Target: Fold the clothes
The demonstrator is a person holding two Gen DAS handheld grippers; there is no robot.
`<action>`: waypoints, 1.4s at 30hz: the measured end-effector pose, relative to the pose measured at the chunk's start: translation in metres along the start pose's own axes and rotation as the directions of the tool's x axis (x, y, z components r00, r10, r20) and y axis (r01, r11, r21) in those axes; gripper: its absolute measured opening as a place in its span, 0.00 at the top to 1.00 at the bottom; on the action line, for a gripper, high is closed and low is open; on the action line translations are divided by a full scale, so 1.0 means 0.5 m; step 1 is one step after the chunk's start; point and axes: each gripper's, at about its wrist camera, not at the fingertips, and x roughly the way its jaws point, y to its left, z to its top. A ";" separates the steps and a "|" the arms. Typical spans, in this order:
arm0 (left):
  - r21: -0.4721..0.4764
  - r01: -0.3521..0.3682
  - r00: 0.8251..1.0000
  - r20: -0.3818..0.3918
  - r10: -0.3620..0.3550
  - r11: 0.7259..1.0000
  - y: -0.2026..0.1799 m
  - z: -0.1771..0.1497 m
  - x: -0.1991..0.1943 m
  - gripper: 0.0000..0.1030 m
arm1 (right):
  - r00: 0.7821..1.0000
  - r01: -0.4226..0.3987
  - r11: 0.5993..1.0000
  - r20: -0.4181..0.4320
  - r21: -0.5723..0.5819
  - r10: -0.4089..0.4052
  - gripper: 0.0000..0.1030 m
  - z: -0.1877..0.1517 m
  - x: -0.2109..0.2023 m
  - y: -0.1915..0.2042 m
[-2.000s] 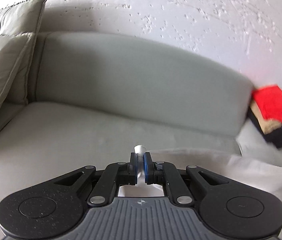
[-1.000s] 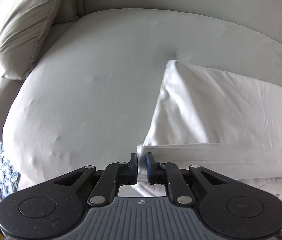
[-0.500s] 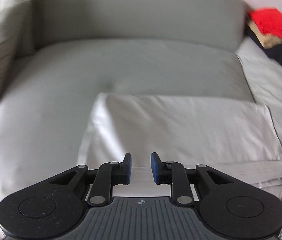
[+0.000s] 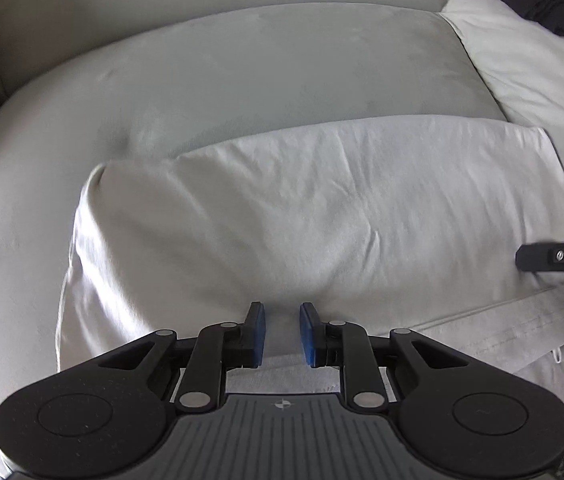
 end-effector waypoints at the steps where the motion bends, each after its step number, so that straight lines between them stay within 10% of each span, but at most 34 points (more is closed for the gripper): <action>1: -0.009 0.011 1.000 -0.005 -0.011 1.000 0.005 0.000 -0.001 0.83 | 1.000 -0.007 1.000 -0.009 0.016 0.007 0.99 0.001 0.001 -0.006; 12: 0.231 0.170 0.982 -0.125 -0.144 0.958 0.025 -0.128 -0.174 0.90 | 0.955 -0.132 0.985 -0.279 -0.113 0.097 0.83 -0.144 -0.117 -0.002; 17: 0.154 0.170 0.980 0.080 -0.184 0.973 0.080 -0.137 -0.281 0.84 | 0.987 -0.134 0.985 -0.107 -0.113 0.122 0.78 -0.168 -0.221 -0.030; 21: 0.069 0.075 0.983 0.162 -0.085 0.995 0.054 -0.068 -0.232 0.84 | 0.996 -0.093 0.995 0.016 -0.020 0.093 0.78 -0.108 -0.200 -0.046; 29: 0.027 0.004 1.000 -0.013 -0.003 1.000 0.038 0.018 -0.044 0.80 | 1.000 -0.031 0.999 0.005 -0.007 0.031 0.71 -0.030 -0.071 -0.010; 35: 0.104 0.013 0.996 -0.093 -0.003 0.995 0.071 0.002 -0.055 0.76 | 0.997 0.081 0.996 0.001 -0.037 -0.081 0.77 -0.030 -0.058 -0.038; 42: 0.201 0.188 0.976 -0.148 -0.160 0.961 0.098 -0.078 -0.123 0.90 | 0.972 -0.031 0.999 -0.234 -0.019 0.026 0.77 -0.070 -0.105 -0.059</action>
